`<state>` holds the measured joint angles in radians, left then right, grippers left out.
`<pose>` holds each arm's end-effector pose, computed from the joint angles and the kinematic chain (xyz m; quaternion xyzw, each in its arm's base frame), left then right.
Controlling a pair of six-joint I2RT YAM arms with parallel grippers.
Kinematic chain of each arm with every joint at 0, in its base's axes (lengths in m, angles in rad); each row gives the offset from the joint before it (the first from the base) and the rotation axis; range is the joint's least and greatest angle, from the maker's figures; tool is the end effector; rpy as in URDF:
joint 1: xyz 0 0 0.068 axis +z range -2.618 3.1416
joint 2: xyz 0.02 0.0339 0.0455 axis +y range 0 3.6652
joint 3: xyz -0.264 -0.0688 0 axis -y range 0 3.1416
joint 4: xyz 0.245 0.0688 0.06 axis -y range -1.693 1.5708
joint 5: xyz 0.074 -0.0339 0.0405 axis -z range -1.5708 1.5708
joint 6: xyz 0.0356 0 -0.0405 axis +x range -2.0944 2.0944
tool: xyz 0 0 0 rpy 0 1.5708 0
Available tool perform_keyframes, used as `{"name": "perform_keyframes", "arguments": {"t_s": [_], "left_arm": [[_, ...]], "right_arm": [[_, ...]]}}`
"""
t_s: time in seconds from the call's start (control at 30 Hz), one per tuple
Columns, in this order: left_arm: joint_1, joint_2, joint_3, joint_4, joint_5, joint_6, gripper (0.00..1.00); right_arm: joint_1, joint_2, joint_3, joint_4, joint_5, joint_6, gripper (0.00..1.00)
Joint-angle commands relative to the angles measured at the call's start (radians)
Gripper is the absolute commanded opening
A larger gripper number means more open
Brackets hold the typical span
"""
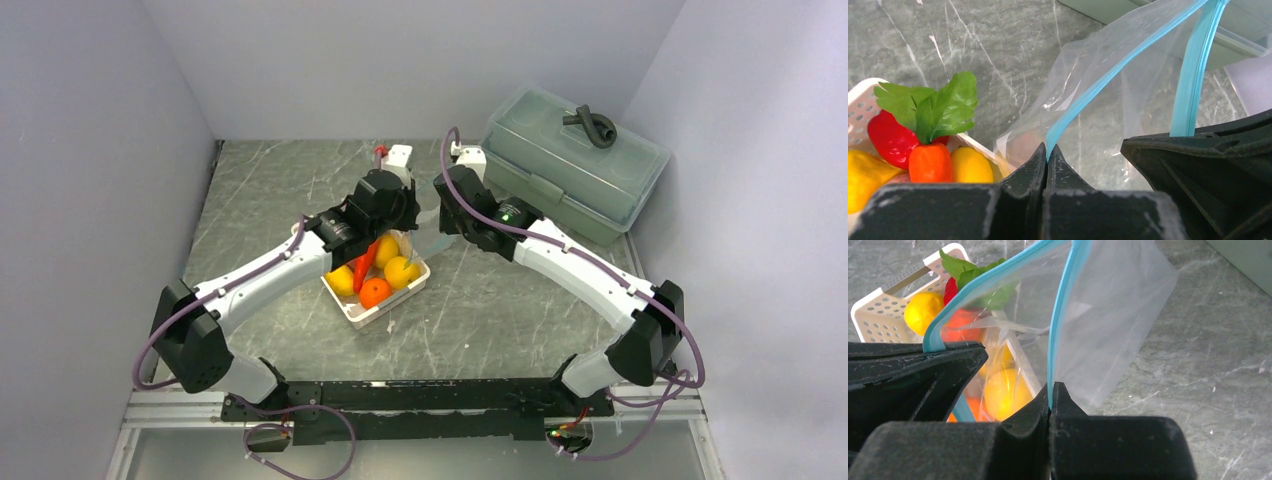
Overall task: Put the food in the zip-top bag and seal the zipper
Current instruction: Open the zipper of the food storage bag.
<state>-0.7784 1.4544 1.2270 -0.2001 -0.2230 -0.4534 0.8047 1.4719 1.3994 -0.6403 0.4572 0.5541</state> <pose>0.2480 -0.2335 0.3339 0.0758 0.8345 -0.2342 0.4929 0.2351 0.2217 0.3490 -0.0172 0.8906 0.0942 0.4447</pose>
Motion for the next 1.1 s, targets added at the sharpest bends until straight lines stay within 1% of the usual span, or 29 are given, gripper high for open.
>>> {"name": "perform_keyframes", "arguments": {"t_s": [0.0, 0.27, 0.47, 0.7, 0.9, 1.07], "left_arm": [[0.001, 0.005, 0.076, -0.009, -0.019, 0.064, 0.00], [0.002, -0.027, 0.184, -0.068, -0.090, 0.150, 0.00], [0.001, -0.054, 0.297, -0.221, -0.143, 0.219, 0.00], [0.002, -0.122, 0.382, -0.424, -0.246, 0.249, 0.00], [0.001, -0.220, 0.368, -0.556, -0.339, 0.254, 0.00], [0.001, -0.279, 0.344, -0.618, -0.445, 0.264, 0.00]], "right_arm": [[0.002, -0.019, 0.052, -0.008, -0.007, -0.026, 0.00], [0.001, -0.039, 0.093, -0.025, 0.015, -0.051, 0.00], [0.001, -0.040, 0.154, -0.037, 0.020, -0.076, 0.00], [0.001, 0.000, 0.216, -0.030, -0.034, -0.102, 0.00], [0.001, 0.045, 0.211, 0.007, -0.086, -0.107, 0.00], [0.001, 0.089, 0.206, 0.035, -0.147, -0.105, 0.00]]}}
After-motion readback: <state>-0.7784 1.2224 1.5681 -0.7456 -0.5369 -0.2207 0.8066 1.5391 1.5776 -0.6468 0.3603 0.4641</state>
